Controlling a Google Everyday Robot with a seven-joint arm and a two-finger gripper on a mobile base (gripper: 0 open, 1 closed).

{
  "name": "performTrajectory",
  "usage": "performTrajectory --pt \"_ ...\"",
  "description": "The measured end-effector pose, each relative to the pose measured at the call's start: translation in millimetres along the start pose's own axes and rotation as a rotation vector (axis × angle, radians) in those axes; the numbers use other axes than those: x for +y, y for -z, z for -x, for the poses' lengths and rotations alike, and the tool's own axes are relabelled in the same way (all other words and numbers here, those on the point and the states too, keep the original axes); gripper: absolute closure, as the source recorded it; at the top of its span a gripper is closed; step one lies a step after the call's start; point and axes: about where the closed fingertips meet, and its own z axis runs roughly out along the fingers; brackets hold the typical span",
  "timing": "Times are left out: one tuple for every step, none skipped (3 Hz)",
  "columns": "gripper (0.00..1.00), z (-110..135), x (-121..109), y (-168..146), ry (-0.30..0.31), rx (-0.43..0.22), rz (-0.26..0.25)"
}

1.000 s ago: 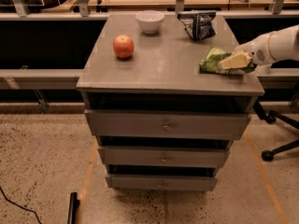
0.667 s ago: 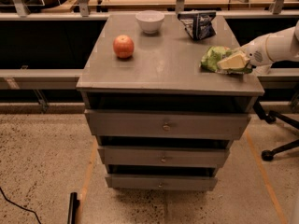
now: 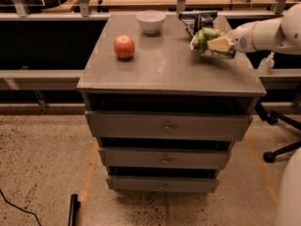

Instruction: Place green jalapeno chip bag into white bowl

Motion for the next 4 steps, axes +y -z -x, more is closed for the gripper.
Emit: performTrajectory --pt "1.00 49 -2 -22 -0.011 -0.105 -0.046" --pt "1.00 53 -6 -24 -0.012 -0.119 -0.062" --pt "1.00 61 -3 -31 -0.001 -0.140 -0.063" --pt "1.00 113 -2 -71 0.045 -0.211 -0.108"
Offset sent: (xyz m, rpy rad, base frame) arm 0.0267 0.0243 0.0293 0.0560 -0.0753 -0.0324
